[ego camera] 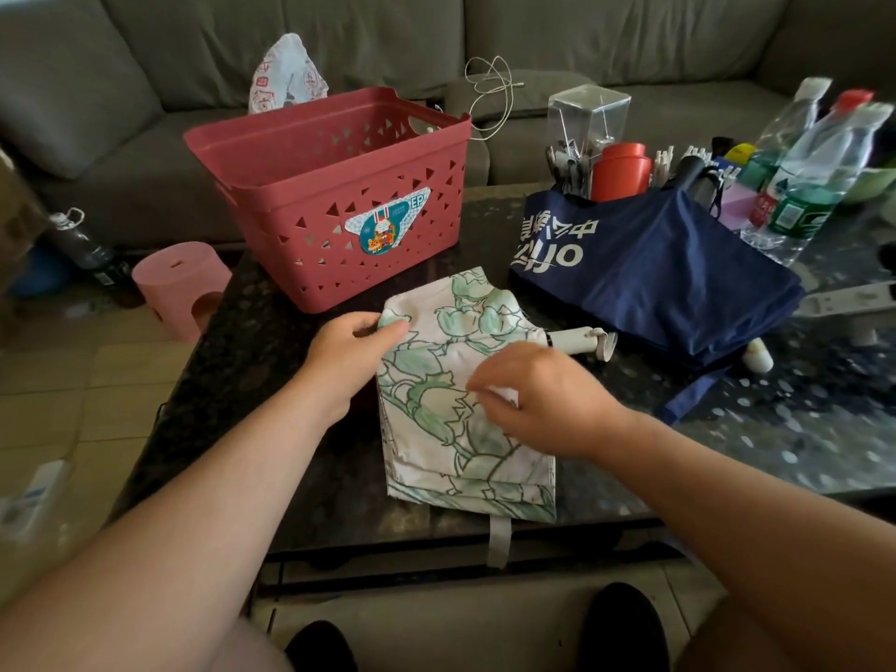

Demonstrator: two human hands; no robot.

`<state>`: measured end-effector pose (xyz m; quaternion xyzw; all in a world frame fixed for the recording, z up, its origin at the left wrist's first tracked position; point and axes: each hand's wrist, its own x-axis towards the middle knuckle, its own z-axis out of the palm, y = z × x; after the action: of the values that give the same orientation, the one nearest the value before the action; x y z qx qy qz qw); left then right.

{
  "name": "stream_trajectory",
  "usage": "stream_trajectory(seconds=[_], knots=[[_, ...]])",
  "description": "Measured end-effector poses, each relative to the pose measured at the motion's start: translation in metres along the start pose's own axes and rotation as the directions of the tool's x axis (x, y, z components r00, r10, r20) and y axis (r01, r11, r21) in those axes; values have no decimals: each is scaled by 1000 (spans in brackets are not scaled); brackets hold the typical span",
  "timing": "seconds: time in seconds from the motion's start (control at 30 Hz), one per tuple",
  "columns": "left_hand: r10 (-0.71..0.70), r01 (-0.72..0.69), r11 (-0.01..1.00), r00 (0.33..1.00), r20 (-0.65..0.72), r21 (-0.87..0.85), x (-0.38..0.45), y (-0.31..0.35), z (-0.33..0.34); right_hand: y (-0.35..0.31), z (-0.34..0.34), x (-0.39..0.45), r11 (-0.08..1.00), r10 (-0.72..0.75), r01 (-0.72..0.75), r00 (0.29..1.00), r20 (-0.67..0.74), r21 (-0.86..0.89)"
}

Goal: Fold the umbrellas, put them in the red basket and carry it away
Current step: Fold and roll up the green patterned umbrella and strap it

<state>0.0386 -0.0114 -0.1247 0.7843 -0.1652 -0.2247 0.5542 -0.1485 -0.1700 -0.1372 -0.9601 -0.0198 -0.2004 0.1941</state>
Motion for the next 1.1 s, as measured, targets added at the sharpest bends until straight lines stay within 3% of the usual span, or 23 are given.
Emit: stream_trajectory(seconds=[0.1,0.2,0.43,0.6,0.77,0.93,1.1], knots=[[-126,127,980,992,20,-152,0,7,2,10,-10,7,990,137,-140,983,-124,-16],[-177,169,964,984,-19,-205,2,9,1,19,-17,11,968,247,-251,952,-179,1],[15,1,977,997,75,-211,-10,14,-7,30,-29,17,902,429,-432,886,-175,17],[99,-61,961,987,129,-271,-23,10,-10,26,-31,21,830,554,-533,822,-134,165],[212,-168,943,969,130,-289,-27,6,-18,26,-35,23,755,625,-565,773,-106,332],[266,-224,918,960,91,-328,-33,13,-16,19,-38,28,723,602,-525,798,-35,449],[270,-248,913,962,25,-323,-37,10,-13,15,-42,32,716,616,-473,774,-147,513]])
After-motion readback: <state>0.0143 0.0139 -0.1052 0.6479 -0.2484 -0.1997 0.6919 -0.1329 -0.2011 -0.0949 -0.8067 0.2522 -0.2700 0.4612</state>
